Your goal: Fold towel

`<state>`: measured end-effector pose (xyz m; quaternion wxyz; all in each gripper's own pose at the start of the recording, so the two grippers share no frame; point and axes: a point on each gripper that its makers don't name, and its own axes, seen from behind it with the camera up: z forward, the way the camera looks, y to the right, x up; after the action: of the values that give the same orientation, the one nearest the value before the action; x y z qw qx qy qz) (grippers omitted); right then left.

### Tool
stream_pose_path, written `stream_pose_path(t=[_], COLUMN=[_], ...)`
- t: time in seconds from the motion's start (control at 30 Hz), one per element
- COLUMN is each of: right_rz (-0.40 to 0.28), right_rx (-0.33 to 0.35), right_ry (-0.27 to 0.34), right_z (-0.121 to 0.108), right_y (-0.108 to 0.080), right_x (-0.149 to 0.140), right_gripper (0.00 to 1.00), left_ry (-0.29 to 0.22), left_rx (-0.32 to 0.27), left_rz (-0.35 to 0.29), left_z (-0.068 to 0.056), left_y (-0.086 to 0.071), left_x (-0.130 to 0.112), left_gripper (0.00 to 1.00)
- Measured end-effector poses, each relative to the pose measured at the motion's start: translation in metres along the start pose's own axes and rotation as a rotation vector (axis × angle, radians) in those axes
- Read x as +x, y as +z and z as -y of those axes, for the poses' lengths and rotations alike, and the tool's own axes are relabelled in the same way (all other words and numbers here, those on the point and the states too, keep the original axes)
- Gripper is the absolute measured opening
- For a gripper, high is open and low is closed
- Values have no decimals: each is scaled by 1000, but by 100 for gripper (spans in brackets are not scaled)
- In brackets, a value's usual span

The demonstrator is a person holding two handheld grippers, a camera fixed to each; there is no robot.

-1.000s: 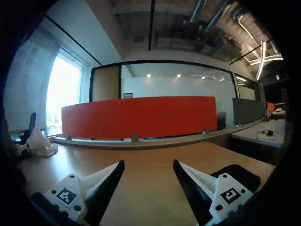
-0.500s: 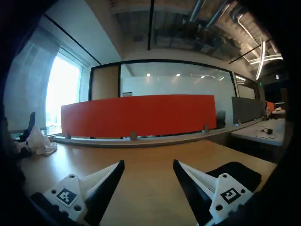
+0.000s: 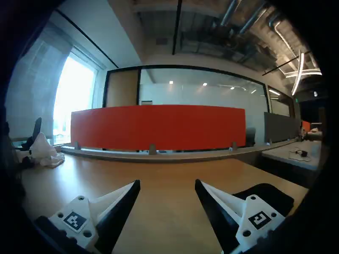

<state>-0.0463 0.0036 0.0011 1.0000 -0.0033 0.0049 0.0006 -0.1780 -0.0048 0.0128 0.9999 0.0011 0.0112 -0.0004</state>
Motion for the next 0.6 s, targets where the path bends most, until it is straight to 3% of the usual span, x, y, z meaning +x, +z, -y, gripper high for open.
stream_pose_path(t=[0.6], right_rz=[2], right_rx=[8], right_ry=[-3], right_z=[2], right_y=[-1], right_x=[-1], right_gripper=[100], left_ry=[0], left_rx=[0], left_rz=[0], left_z=[0], left_y=[0], left_x=[0], left_gripper=[96])
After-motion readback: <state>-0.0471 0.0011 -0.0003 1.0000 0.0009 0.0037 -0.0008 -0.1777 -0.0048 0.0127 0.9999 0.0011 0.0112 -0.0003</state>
